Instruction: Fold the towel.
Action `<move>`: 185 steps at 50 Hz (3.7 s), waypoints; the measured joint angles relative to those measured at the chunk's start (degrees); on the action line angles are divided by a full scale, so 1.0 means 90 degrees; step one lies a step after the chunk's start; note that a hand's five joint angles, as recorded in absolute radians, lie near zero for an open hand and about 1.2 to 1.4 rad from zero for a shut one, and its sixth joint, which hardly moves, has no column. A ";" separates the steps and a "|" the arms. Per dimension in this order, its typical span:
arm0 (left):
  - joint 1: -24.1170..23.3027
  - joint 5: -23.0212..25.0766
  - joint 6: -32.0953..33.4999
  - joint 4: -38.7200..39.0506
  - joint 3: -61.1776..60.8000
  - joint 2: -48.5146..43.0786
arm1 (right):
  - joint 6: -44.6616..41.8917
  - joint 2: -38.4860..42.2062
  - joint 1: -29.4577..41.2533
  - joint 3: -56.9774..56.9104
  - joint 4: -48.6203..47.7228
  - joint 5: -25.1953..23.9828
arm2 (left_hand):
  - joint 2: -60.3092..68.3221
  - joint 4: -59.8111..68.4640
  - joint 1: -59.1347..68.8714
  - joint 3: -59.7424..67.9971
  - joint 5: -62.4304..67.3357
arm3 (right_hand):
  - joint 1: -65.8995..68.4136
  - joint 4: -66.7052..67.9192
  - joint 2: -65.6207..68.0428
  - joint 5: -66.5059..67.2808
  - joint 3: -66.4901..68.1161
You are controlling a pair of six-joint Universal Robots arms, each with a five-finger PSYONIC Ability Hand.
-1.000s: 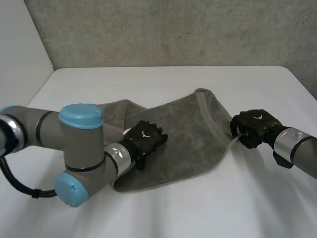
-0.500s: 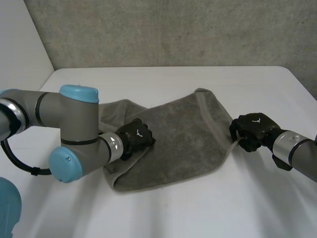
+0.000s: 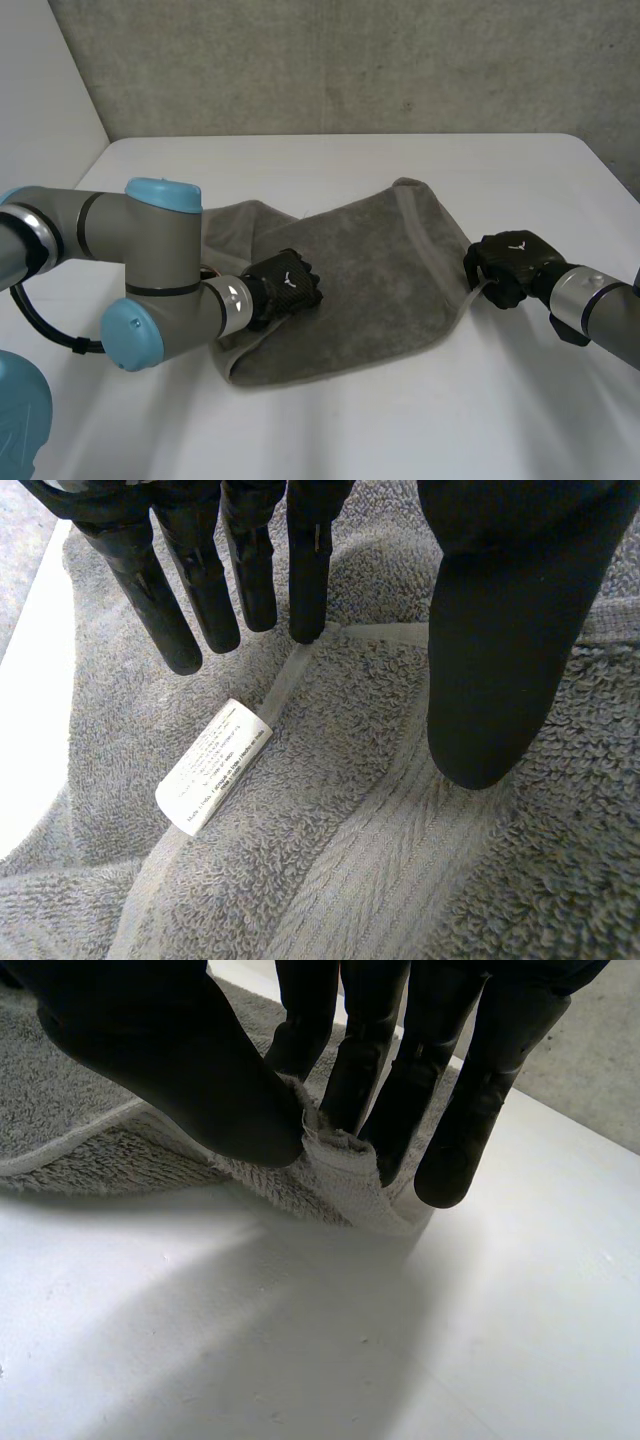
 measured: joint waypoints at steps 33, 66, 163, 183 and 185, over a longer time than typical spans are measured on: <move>0.0464 -0.0180 -0.0529 0.0458 -0.0222 0.0942 | -0.0003 0.0084 -0.0021 -0.0106 0.0011 0.0031 | 0.4983 0.4994 0.4458 0.4965 0.4833 | 0.0001 0.0000 0.0000 0.0000 0.0000; 0.1402 0.1039 -0.1570 0.1824 -0.3133 0.2334 | 0.0007 -0.0040 0.0021 -0.0064 0.0078 0.0010 | 0.1549 0.1573 0.1372 0.1546 0.1566 | 0.0002 0.0000 0.0000 0.0000 0.0000; 0.2287 -0.0799 -0.6064 0.0106 -0.0569 0.2768 | -0.0281 0.0439 0.0207 -0.5932 0.4977 0.0541 | 0.5031 0.5044 0.4456 0.5004 0.4874 | 0.0014 0.0003 0.0003 0.0000 0.0003; 0.1727 -0.1187 -0.6804 0.1656 0.4610 0.1175 | 0.1904 0.1131 0.0531 -0.8805 0.0731 0.1814 | 0.5033 0.5044 0.4456 0.5009 0.4875 | 0.0014 0.0003 0.0004 0.0000 0.0003; 0.1719 -0.1326 -0.7035 0.1841 0.4737 0.1256 | 0.1978 0.0991 0.0527 -0.8824 0.0551 0.1863 | 0.5033 0.5045 0.4456 0.5009 0.4875 | 0.0014 0.0003 0.0004 0.0000 0.0003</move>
